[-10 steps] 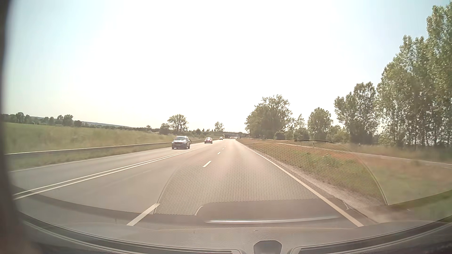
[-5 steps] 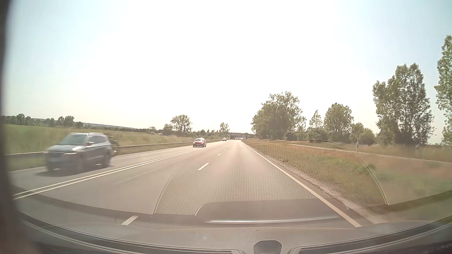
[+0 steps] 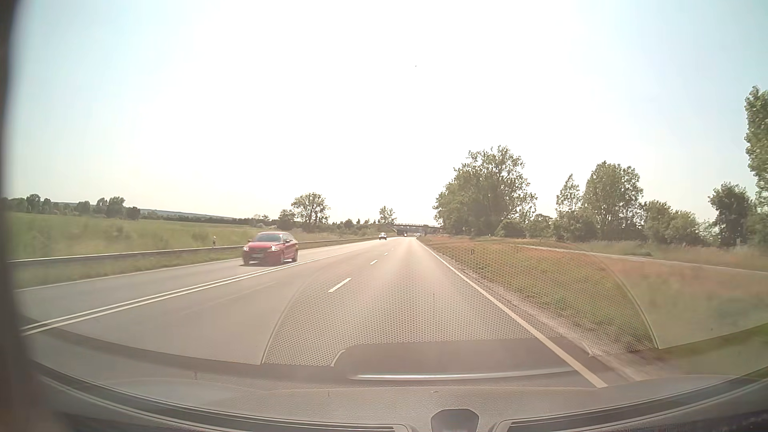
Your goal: Follow the waypoints while adhering to traffic rules and regulations
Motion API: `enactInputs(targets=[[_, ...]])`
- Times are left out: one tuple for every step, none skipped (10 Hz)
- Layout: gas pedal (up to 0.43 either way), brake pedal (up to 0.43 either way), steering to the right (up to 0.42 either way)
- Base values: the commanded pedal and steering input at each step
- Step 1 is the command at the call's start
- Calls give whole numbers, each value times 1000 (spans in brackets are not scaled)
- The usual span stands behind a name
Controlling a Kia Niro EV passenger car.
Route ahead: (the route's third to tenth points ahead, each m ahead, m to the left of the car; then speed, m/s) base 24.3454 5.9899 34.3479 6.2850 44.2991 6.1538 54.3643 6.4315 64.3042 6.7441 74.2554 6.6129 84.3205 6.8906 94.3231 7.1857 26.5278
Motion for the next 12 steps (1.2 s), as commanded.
enactInputs(targets=[[461, 6, -2], [461, 6, -1], [461, 6, -1], [461, 6, 0], [461, 6, 0], [461, 6, 0], [461, 6, 0], [461, 6, 0], [461, 6, 0], [461, 6, 0], [461, 6, 0], [461, 6, 0]])
